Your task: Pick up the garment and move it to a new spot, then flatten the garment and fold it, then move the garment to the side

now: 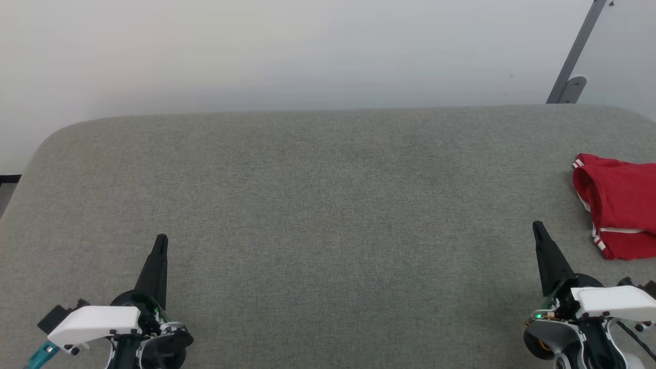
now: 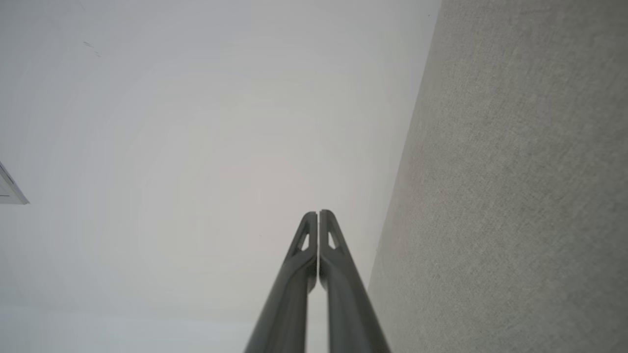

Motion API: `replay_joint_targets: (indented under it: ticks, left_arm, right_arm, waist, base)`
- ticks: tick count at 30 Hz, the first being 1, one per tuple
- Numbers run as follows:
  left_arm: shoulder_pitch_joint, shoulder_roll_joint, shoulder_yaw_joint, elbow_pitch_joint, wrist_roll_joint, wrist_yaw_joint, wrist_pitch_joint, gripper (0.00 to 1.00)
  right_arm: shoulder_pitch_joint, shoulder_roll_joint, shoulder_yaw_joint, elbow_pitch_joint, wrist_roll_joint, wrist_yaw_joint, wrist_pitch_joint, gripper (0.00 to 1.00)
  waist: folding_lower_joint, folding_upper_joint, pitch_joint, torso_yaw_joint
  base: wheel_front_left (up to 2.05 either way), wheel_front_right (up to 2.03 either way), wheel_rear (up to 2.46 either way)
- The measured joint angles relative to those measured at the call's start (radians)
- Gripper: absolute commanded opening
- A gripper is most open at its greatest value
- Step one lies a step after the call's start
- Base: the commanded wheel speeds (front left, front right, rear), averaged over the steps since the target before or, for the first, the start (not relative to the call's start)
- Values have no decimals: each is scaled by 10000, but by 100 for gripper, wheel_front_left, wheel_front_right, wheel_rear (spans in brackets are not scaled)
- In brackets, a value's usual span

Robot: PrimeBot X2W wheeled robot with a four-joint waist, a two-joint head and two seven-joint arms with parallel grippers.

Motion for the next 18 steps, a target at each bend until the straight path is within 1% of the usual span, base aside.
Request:
replay_joint_targets:
  ticks: [18]
  left_arm:
    - [-2, -10, 15, 2, 0, 0, 8, 0]
  right_arm:
    - [-14, 0, -4, 0, 0, 0, 2, 0]
  waist:
    - [0, 0, 0, 0]
  base:
    - [0, 0, 0]
